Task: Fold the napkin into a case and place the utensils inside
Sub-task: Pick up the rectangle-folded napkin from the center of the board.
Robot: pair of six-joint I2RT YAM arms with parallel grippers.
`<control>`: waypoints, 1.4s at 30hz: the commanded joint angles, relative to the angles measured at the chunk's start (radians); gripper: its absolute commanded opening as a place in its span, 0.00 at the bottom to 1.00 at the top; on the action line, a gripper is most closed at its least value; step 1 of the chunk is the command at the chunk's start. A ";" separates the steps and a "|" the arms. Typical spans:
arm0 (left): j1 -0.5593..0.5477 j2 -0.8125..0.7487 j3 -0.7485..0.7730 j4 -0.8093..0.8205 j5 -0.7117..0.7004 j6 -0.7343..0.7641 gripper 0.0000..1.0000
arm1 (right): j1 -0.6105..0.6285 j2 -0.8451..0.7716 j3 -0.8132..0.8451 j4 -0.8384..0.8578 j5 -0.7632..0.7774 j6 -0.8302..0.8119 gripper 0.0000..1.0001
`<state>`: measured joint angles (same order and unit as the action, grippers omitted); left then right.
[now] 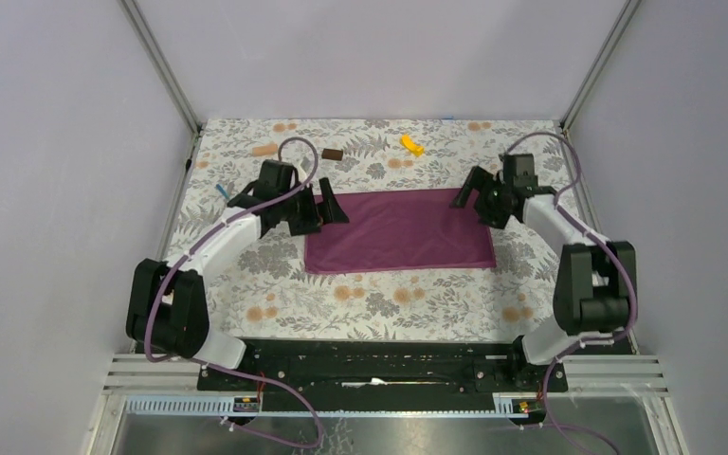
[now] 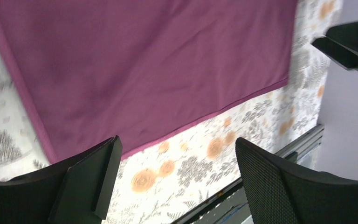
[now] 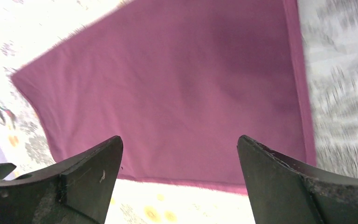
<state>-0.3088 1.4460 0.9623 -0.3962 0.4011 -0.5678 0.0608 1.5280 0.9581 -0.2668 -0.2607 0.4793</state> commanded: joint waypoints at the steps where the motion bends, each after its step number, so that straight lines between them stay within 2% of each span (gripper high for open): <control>1: 0.007 0.081 0.089 0.062 0.089 -0.010 0.98 | -0.013 0.166 0.190 0.015 -0.066 -0.028 1.00; 6: -0.001 0.165 0.124 0.054 0.104 0.019 0.99 | -0.042 0.367 0.479 -0.337 -0.028 -0.220 0.98; 9: 0.000 0.182 0.110 0.014 0.077 0.060 0.99 | -0.042 0.453 0.566 -0.431 -0.092 -0.315 0.94; 11: 0.000 0.165 0.064 0.035 0.096 0.066 0.98 | -0.040 0.473 0.578 -0.423 -0.121 -0.313 0.96; 15: 0.010 0.101 -0.055 0.089 0.056 0.059 0.99 | -0.042 0.456 0.543 -0.294 -0.237 -0.291 1.00; 22: 0.025 0.113 -0.139 0.159 0.079 0.011 0.99 | -0.046 0.543 0.625 -0.228 -0.274 -0.243 1.00; 34: 0.022 0.103 -0.170 0.139 0.037 0.021 0.99 | -0.099 0.721 0.773 -0.208 -0.219 -0.292 1.00; 39: 0.023 0.105 -0.170 0.143 0.039 0.023 0.99 | -0.099 0.731 0.805 -0.215 -0.228 -0.335 1.00; 42: 0.016 0.098 -0.159 0.141 0.071 0.033 0.99 | -0.098 0.737 0.861 -0.279 -0.237 -0.344 1.00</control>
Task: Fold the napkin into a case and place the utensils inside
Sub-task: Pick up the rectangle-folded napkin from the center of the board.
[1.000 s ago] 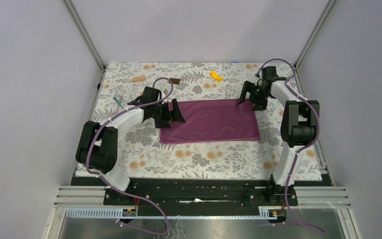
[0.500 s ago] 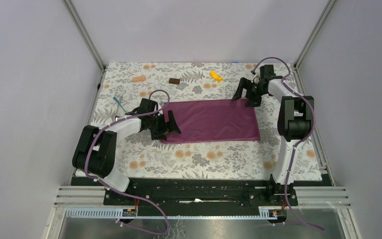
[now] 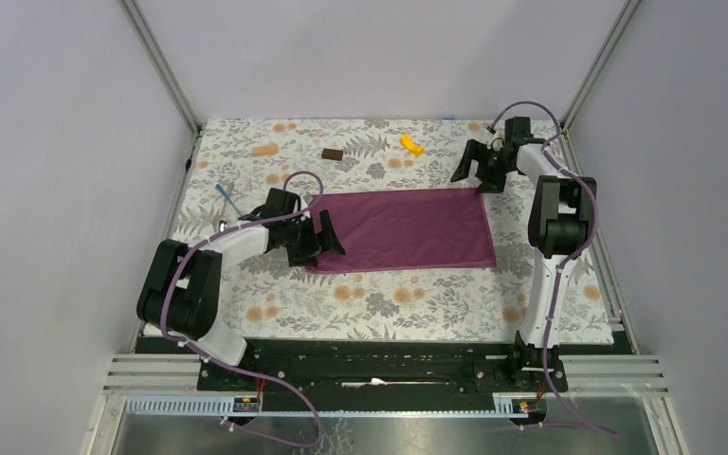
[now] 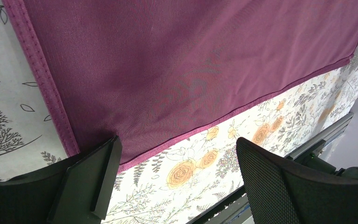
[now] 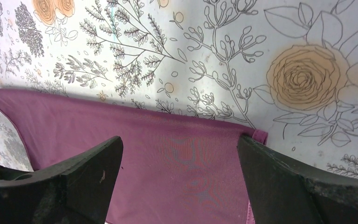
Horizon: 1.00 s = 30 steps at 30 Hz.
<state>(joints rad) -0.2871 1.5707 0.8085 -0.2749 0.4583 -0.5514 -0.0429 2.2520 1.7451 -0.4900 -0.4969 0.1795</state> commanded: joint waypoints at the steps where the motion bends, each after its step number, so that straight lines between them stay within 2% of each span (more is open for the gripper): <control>1: -0.012 -0.039 0.005 0.014 0.026 0.024 0.99 | 0.007 0.000 0.088 -0.097 0.026 -0.039 1.00; 5: -0.026 -0.123 0.051 -0.013 0.077 0.025 0.99 | 0.013 -0.136 0.070 -0.275 0.257 -0.005 1.00; 7: -0.027 -0.165 0.074 -0.021 0.094 0.018 0.99 | 0.015 -0.184 0.056 -0.376 0.321 -0.004 1.00; 11: -0.027 -0.212 0.128 -0.026 0.124 0.013 0.99 | 0.017 -0.143 0.117 -0.633 0.382 -0.063 1.00; 13: -0.027 -0.228 0.148 -0.026 0.131 0.020 0.99 | 0.023 -0.118 0.133 -0.688 0.418 -0.101 1.00; 19: -0.027 -0.273 0.171 -0.032 0.129 0.056 0.99 | 0.033 -0.100 0.115 -0.684 0.353 -0.154 0.98; 24: -0.027 -0.294 0.172 -0.029 0.125 0.088 0.99 | 0.086 -0.069 0.124 -0.650 0.402 -0.158 0.92; 30: -0.027 -0.293 0.166 -0.021 0.136 0.106 0.99 | 0.108 -0.057 0.059 -0.565 0.446 -0.150 0.75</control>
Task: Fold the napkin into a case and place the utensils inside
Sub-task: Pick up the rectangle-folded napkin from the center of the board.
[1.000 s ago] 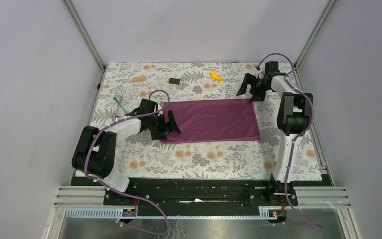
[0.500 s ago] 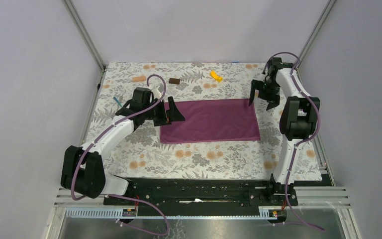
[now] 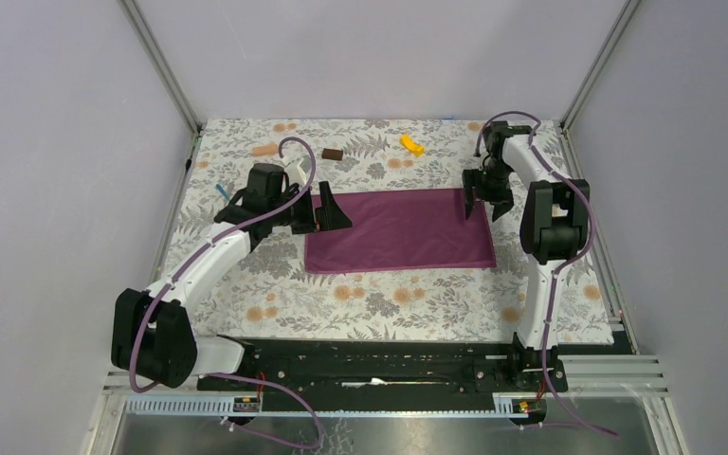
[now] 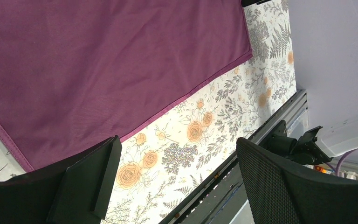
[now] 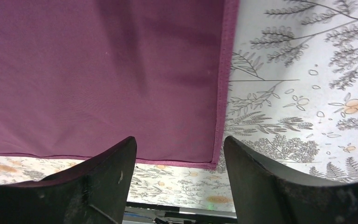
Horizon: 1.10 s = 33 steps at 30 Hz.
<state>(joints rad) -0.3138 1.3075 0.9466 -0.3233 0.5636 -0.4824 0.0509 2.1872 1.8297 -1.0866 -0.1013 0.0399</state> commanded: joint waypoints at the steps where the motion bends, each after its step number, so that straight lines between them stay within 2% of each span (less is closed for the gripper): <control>1: -0.001 -0.030 0.025 0.030 0.032 0.039 0.99 | 0.015 0.010 -0.033 0.040 0.058 -0.010 0.73; 4: -0.001 -0.030 0.013 0.040 0.033 0.042 0.99 | 0.015 0.009 -0.050 0.061 0.066 -0.007 0.70; 20: -0.001 -0.033 -0.006 0.042 0.033 0.055 0.99 | 0.000 0.054 -0.119 0.134 0.049 -0.015 0.70; 33: -0.001 -0.037 -0.008 0.040 0.027 0.057 0.99 | 0.034 0.060 -0.289 0.273 0.156 0.014 0.51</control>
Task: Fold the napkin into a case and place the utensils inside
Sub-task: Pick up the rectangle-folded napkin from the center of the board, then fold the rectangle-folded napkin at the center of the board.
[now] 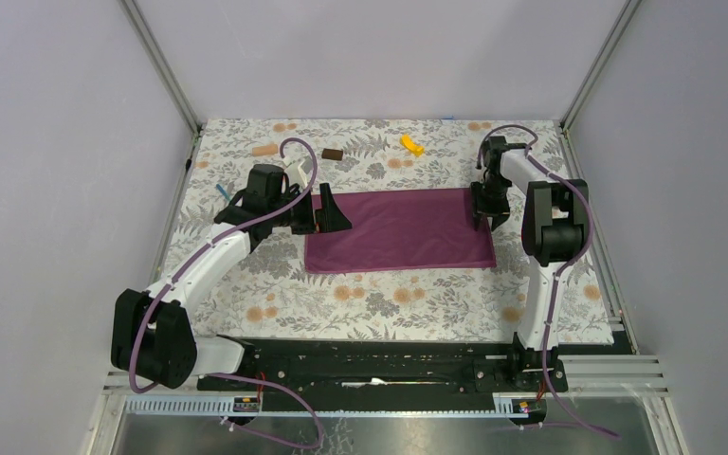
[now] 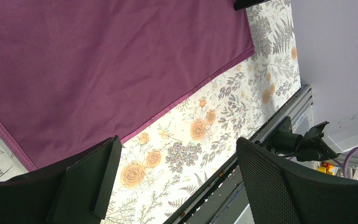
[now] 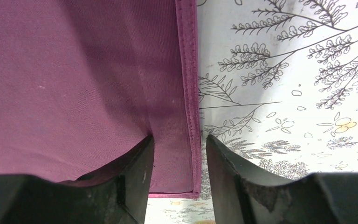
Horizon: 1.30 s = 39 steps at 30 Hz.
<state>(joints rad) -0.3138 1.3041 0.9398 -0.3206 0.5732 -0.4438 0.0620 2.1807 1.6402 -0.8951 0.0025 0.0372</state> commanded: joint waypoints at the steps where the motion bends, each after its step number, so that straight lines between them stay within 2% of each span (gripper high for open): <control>1: -0.001 -0.034 -0.001 0.036 0.017 0.020 0.99 | 0.029 0.070 -0.103 0.087 0.067 0.021 0.49; 6: -0.001 -0.038 -0.003 0.032 0.015 0.020 0.99 | 0.038 0.074 -0.106 0.096 0.066 0.026 0.40; 9: 0.000 -0.044 -0.008 0.031 0.011 0.020 0.99 | 0.039 0.076 -0.100 0.098 0.063 0.021 0.30; 13: -0.001 -0.050 -0.010 0.024 0.004 0.025 0.99 | 0.039 0.070 -0.093 0.094 0.086 0.001 0.06; 15: 0.000 -0.049 -0.010 0.023 0.001 0.024 0.99 | 0.038 0.055 -0.096 0.098 0.111 -0.006 0.00; 25: -0.001 -0.047 -0.032 0.034 0.004 0.017 0.99 | -0.041 -0.089 -0.178 0.150 0.327 -0.033 0.00; 28: 0.000 -0.044 -0.042 0.043 0.010 0.014 0.99 | -0.092 -0.131 -0.186 0.176 0.373 -0.098 0.00; 33: -0.001 -0.042 -0.054 0.051 0.013 0.015 0.99 | -0.140 -0.196 -0.207 0.232 0.387 -0.174 0.00; 39: 0.001 -0.042 -0.064 0.064 0.016 0.016 0.99 | -0.108 -0.230 -0.201 0.235 0.384 -0.169 0.00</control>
<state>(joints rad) -0.3138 1.2835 0.8875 -0.3187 0.5724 -0.4412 -0.0914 2.0392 1.4357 -0.6861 0.3504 -0.1074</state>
